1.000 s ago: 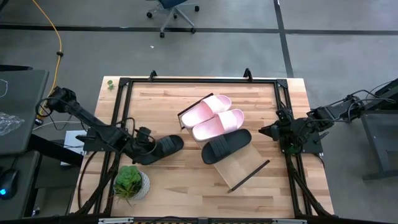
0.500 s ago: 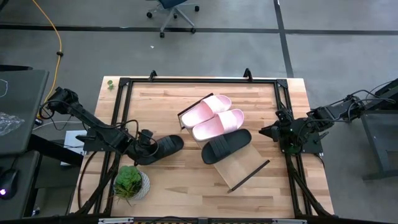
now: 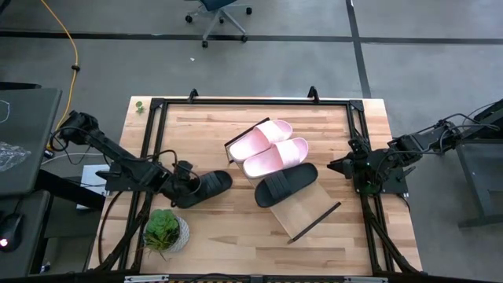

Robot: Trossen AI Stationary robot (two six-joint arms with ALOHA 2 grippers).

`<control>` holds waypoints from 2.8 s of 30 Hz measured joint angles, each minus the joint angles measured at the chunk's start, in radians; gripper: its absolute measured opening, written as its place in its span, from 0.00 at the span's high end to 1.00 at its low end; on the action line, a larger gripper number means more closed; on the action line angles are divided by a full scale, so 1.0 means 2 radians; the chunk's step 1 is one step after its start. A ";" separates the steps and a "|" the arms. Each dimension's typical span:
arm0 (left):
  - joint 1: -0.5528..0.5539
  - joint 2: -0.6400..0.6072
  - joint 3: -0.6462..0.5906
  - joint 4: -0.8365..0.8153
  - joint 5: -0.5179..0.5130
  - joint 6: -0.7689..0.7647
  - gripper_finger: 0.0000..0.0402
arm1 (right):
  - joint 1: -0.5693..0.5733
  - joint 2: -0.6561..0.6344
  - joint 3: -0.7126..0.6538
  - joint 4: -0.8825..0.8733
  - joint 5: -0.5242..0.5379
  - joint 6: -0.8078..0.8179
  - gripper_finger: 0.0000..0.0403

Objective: Pick and place slides into the shelf
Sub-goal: Put the black slide on the shelf

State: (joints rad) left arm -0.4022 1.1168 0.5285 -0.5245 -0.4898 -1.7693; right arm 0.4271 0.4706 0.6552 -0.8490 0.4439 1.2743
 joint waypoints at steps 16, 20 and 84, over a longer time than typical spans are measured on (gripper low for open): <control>0.008 0.035 0.000 0.049 0.010 0.003 0.71 | 0.000 0.000 0.000 0.000 0.000 0.000 0.58; 0.008 0.058 0.000 0.069 0.009 0.002 0.71 | 0.000 0.000 0.000 0.000 0.000 0.000 0.58; -0.015 -0.004 0.045 0.003 -0.033 0.091 1.00 | 0.000 0.000 0.000 -0.004 0.009 0.002 0.58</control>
State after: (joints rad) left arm -0.4328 1.1096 0.6190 -0.5182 -0.5559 -1.5875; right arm 0.4271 0.4706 0.6552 -0.8566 0.4622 1.2778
